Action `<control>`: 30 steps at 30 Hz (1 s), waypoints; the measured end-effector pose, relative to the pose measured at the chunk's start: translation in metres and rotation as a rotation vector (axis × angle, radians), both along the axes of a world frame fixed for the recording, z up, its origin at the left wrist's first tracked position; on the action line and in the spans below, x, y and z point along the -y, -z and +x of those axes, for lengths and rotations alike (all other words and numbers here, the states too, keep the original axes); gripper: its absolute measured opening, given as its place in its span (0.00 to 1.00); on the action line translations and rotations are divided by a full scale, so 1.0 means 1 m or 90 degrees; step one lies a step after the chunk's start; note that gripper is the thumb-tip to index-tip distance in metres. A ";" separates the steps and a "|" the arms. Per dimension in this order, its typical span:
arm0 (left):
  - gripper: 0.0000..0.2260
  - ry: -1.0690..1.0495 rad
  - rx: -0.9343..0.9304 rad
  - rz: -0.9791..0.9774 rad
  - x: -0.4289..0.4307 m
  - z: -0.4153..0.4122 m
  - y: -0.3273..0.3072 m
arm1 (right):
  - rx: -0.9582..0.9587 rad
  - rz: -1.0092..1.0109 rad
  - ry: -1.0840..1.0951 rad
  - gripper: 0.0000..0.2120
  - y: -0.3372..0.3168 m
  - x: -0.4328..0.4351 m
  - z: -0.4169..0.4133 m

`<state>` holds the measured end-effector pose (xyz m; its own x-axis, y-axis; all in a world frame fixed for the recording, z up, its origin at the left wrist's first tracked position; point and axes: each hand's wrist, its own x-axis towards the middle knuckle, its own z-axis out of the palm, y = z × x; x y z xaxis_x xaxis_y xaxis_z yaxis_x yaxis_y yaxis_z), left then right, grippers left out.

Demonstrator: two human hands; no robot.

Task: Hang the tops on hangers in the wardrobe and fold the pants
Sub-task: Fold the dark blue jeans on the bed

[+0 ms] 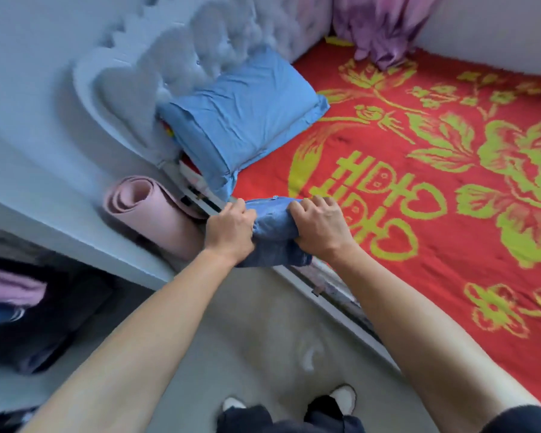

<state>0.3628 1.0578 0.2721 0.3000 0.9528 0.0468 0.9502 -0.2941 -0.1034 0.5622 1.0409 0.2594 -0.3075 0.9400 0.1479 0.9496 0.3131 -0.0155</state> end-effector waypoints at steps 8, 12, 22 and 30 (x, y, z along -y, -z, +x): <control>0.09 -0.180 0.031 0.063 0.102 -0.154 -0.047 | 0.004 0.050 -0.155 0.19 -0.051 0.051 -0.158; 0.11 -0.244 0.022 0.073 0.176 -0.249 -0.041 | 0.003 0.055 -0.236 0.21 -0.054 0.101 -0.254; 0.08 -0.442 0.066 0.014 0.365 -0.479 -0.038 | -0.008 0.010 -0.380 0.26 -0.055 0.245 -0.501; 0.07 -0.543 0.109 -0.030 0.383 -0.590 -0.001 | 0.003 -0.040 -0.429 0.30 -0.013 0.243 -0.625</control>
